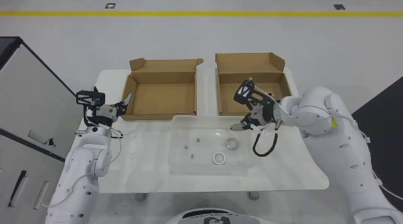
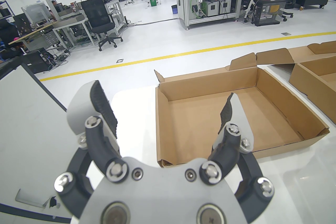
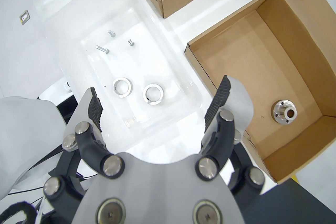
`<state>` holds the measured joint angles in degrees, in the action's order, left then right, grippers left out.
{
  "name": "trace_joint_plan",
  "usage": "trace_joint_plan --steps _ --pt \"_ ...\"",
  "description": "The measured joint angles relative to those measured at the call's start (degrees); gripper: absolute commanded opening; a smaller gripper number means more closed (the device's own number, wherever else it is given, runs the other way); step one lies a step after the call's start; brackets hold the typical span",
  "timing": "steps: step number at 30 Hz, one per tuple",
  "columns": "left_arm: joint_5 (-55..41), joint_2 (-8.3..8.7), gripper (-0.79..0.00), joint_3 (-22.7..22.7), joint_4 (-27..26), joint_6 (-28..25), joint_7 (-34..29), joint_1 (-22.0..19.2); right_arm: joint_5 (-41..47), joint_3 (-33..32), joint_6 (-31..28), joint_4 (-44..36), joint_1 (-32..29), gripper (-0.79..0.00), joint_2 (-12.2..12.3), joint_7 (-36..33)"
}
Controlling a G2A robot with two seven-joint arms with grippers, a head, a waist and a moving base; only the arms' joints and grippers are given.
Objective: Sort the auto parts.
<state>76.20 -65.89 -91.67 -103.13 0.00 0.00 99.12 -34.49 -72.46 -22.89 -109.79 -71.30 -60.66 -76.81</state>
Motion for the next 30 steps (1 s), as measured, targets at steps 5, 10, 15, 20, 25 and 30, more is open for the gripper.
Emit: trace_joint_plan --steps 5,10,15,20,25,30 --pt "0.0 0.00 0.000 0.0 0.0 0.0 0.0 0.0 0.0 0.0 0.0 0.0 0.0 0.000 0.0 0.0" --pt "0.0 0.00 0.000 0.0 0.0 0.0 0.0 0.0 0.0 0.0 0.0 0.0 0.0 0.000 0.0 0.0" --pt "0.0 0.00 0.000 0.0 0.0 0.0 0.0 0.0 -3.1 2.2 -3.4 -2.7 0.3 0.000 0.4 -1.1" --pt "0.0 0.00 0.000 0.0 0.0 0.0 0.0 0.0 -9.5 12.8 -2.6 -5.6 4.8 0.000 2.7 -2.0" --pt "0.0 0.00 0.000 0.0 0.0 0.0 0.0 0.0 -9.8 25.6 -1.0 -4.8 14.8 0.000 5.6 -3.6" --pt "0.0 0.00 0.000 0.0 0.0 0.0 0.0 0.0 -5.0 39.7 -0.2 -2.1 27.8 0.000 7.5 -4.4"
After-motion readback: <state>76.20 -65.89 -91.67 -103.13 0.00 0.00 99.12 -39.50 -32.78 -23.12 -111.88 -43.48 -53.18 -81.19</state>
